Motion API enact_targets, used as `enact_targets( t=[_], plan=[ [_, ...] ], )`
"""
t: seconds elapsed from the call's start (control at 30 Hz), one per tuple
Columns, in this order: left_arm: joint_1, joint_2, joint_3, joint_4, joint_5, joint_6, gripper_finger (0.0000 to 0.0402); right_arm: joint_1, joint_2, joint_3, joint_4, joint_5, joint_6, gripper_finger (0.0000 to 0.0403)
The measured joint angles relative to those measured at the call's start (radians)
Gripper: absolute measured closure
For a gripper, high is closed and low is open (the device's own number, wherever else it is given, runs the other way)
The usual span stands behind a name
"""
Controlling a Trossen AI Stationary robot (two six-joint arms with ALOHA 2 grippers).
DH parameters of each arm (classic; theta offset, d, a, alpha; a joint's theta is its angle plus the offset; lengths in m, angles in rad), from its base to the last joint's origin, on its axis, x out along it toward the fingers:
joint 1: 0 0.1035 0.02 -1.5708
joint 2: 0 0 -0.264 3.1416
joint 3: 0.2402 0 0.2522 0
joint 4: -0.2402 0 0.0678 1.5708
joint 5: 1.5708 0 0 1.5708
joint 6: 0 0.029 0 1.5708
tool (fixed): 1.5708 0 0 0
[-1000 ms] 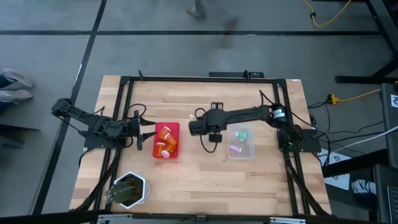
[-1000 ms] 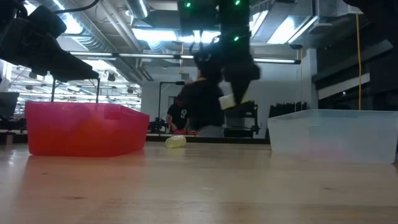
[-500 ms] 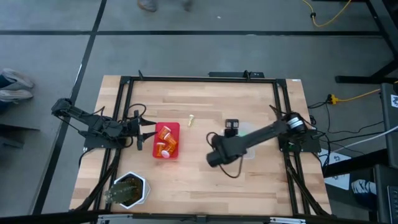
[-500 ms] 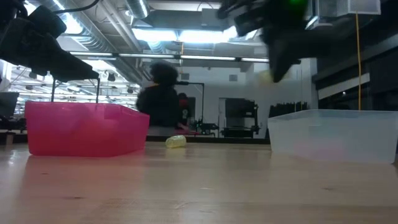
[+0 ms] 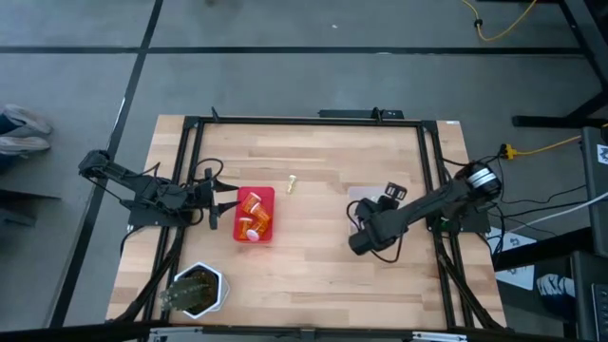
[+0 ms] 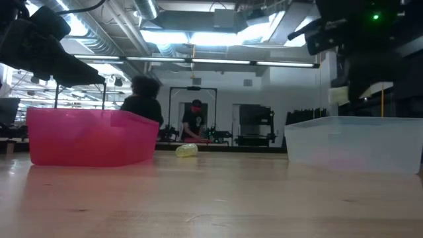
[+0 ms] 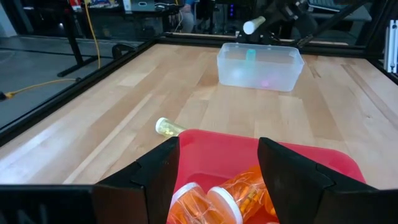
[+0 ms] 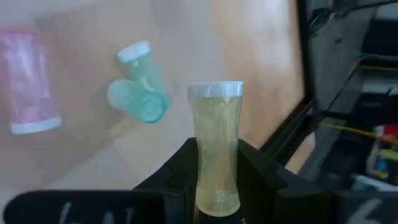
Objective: Pick and place medicine bottles into bin by pill shape (circle, oval)
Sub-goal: Put the right small yellow pill bottle into the transparent bin, then put the small yellow pill bottle into the transparent bin
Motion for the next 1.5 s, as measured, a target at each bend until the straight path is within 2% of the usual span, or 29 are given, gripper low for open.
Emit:
enact_targets(
  t=[0.2,0.4,0.6,0.8,1.03,1.23,1.33,1.5],
  plan=[
    [0.0,0.0,0.0,0.0,0.0,0.0,0.019,0.032,-0.003,0.008,0.12,-0.017,0.026,0.0314],
    [0.0,0.0,0.0,0.0,0.0,0.0,0.019,0.067,-0.003,0.011,0.245,-0.017,-0.074,0.0314],
    [0.0,0.0,0.0,0.0,0.0,0.0,0.019,0.093,-0.003,0.012,0.255,-0.013,0.012,0.0311],
    [0.0,0.0,0.0,0.0,0.0,0.0,0.019,0.101,-0.003,0.012,0.263,0.072,0.107,0.0274],
    [0.0,0.0,0.0,0.0,0.0,0.0,0.019,0.101,-0.003,0.012,0.263,0.071,0.111,0.0225],
    [0.0,0.0,0.0,0.0,0.0,0.0,0.019,0.101,-0.003,0.012,0.267,0.075,0.105,0.0207],
    [0.0,0.0,0.0,0.0,0.0,0.0,0.019,0.101,-0.003,0.012,0.283,0.134,0.08,0.0206],
    [0.0,0.0,0.0,0.0,0.0,0.0,0.019,0.096,-0.003,0.012,0.426,0.354,0.073,0.0206]
  ],
)
